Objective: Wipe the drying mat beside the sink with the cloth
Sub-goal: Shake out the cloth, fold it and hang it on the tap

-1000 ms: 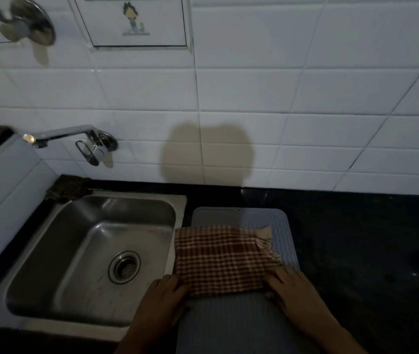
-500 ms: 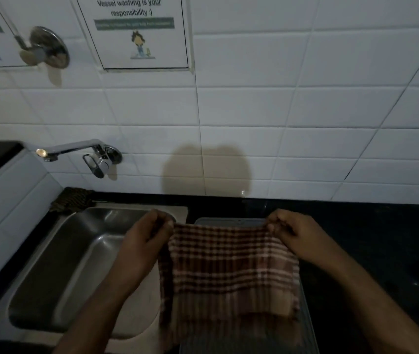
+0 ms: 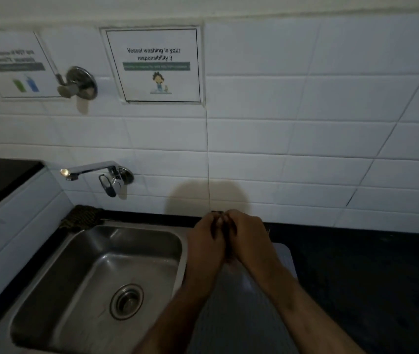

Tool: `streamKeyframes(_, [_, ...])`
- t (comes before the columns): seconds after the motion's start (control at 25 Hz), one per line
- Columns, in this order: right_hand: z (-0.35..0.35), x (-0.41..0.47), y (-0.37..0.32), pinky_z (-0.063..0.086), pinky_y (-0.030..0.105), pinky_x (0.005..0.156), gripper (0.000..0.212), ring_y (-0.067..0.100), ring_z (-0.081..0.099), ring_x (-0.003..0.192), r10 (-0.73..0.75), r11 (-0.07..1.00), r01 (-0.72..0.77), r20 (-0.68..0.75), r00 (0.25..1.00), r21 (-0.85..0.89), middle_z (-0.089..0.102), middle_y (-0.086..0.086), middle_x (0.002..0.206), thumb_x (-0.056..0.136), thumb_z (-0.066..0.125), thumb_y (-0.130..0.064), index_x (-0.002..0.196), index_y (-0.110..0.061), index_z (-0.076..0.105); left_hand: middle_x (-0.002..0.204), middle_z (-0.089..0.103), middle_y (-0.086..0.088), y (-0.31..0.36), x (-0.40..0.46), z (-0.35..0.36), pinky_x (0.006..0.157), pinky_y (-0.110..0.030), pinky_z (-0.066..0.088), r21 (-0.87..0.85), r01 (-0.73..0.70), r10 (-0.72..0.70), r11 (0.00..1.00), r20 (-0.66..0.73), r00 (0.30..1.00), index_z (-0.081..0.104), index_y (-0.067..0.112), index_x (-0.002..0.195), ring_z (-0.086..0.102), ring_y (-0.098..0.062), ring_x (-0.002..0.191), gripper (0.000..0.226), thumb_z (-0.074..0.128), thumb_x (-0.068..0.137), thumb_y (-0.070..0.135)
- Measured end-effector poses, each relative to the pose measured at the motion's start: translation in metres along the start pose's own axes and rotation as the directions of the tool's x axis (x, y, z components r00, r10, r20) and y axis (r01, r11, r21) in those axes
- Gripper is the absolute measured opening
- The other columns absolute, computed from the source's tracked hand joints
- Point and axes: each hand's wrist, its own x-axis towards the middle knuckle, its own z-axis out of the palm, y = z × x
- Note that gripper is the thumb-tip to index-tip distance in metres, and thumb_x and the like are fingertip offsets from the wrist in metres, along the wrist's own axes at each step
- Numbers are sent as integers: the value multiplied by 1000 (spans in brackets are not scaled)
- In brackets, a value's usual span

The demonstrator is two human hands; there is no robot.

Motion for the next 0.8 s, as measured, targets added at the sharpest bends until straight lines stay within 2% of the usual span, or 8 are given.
streamKeyframes(0.08, [-9,5,-12,49,18,74,14,2,64,81,-11,992,13,-13,1000,129,69,-12,91,101,55,-29,99,-25,67,82,71,-3,12,-10,5,62,-15,50,-159,25,-22,987,23,1000,67,23,103,66,-8,71,23,45,103,17])
streamKeyframes(0.24, [-51,15,-11,48,15,92,29,-9,59,107,-176,957,117,208,962,267,66,-13,118,99,60,-32,127,-24,62,113,71,-5,16,0,-21,87,-45,59,-499,131,-32,857,203,979,49,36,132,70,-20,104,40,50,100,12])
streamKeyframes(0.36, [-73,25,-13,48,17,95,23,-5,63,108,-329,938,280,277,903,202,70,-13,117,100,60,-16,121,-22,68,104,70,-5,15,17,-55,75,-43,62,-304,-42,86,952,135,987,45,29,132,69,-23,97,48,64,92,11])
streamKeyframes(0.48, [-88,28,-23,52,21,93,23,3,69,103,-345,913,256,262,901,319,75,-10,108,98,60,-5,112,-17,73,122,45,8,-3,30,-81,88,-27,49,154,-254,236,955,123,964,47,36,129,45,-10,113,74,82,66,51])
streamKeyframes(0.6, [-92,31,-20,55,25,91,24,7,71,99,-305,903,181,287,908,389,76,-8,103,95,62,-1,111,-17,73,125,59,15,-13,28,-93,100,-39,46,-27,-120,120,992,429,895,63,35,118,55,-4,118,63,81,64,60])
streamKeyframes(0.68, [-88,32,-14,54,24,90,25,7,71,99,-283,910,163,283,916,381,76,-9,103,95,63,0,111,-16,73,131,61,14,-12,18,-86,106,-42,45,-130,16,60,991,557,828,56,38,131,55,-3,123,73,79,66,62])
streamKeyframes(0.76, [-80,27,-8,53,21,91,25,7,70,101,-263,901,132,278,924,413,75,-9,105,94,63,2,112,-13,73,134,58,17,-14,-3,-67,102,-31,48,-106,-27,82,994,556,827,44,40,141,54,1,123,88,85,64,53])
streamKeyframes(0.8, [-76,23,-4,52,20,91,26,7,70,103,-248,893,104,285,926,438,75,-10,106,94,64,2,113,-13,72,125,64,16,-21,-14,-55,93,-24,50,-83,-78,109,993,498,860,50,39,135,59,3,114,77,87,67,41])
